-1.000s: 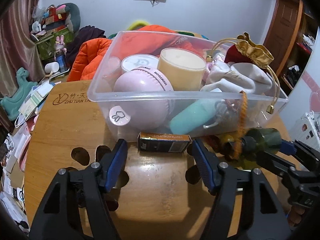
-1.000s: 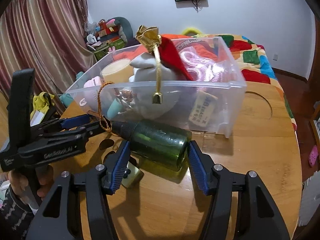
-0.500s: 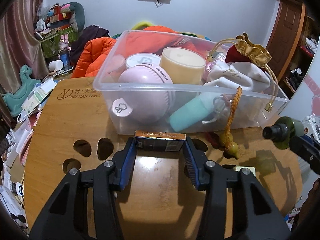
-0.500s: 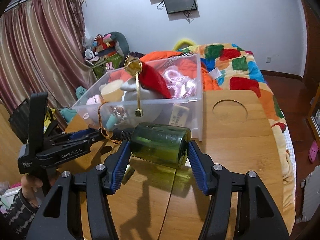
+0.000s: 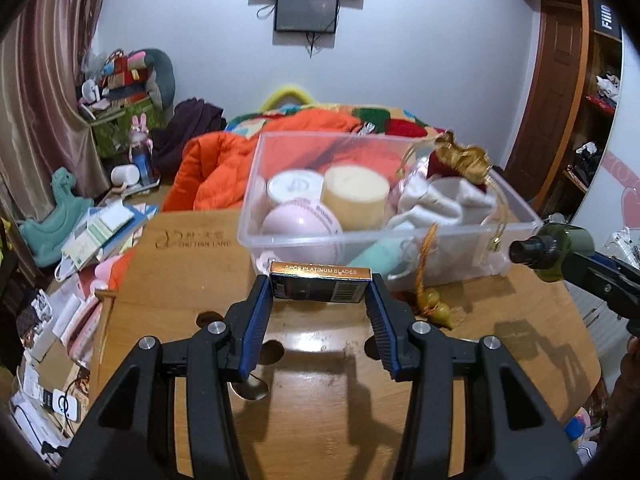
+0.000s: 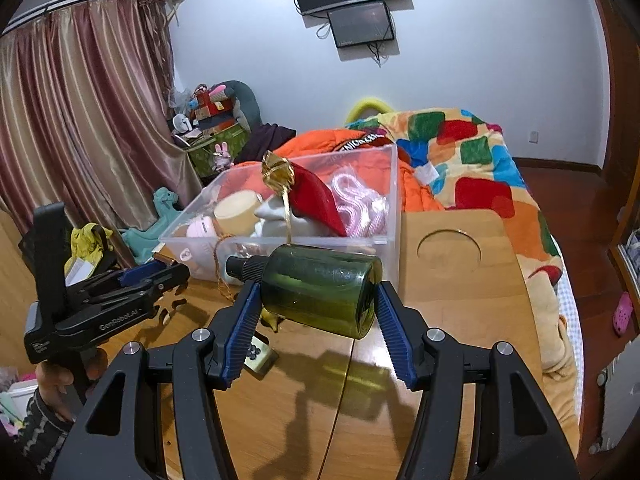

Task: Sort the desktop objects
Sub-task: 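Carry the blade pack with left while right carries the green bottle over the box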

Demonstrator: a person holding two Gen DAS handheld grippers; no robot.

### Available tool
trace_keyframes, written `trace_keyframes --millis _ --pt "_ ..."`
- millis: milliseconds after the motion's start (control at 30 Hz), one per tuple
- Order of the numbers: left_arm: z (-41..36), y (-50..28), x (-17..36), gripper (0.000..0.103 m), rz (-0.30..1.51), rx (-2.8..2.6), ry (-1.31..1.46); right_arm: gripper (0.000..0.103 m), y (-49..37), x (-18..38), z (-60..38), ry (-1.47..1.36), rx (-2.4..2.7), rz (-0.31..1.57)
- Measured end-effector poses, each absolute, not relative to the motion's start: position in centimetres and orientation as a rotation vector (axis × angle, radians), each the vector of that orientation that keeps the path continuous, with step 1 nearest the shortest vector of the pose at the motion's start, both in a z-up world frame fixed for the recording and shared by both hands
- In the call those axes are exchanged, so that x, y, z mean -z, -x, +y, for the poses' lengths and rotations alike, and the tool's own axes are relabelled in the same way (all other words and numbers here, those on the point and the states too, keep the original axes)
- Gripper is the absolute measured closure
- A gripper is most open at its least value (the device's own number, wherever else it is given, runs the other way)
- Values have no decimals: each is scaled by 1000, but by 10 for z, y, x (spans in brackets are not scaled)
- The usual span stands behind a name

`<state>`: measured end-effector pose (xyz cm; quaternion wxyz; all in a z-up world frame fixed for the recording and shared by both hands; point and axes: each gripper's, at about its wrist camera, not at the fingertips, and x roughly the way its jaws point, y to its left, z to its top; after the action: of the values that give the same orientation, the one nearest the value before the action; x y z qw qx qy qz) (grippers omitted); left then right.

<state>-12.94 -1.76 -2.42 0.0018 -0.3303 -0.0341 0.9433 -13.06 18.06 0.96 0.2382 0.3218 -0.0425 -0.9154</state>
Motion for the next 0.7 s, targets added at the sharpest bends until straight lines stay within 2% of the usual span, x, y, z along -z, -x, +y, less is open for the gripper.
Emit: trace_keyframes --millis 700 --pt "-18 148 -23 56 -72 -2980 832 49 164 -41 173 -779 2543 -103"
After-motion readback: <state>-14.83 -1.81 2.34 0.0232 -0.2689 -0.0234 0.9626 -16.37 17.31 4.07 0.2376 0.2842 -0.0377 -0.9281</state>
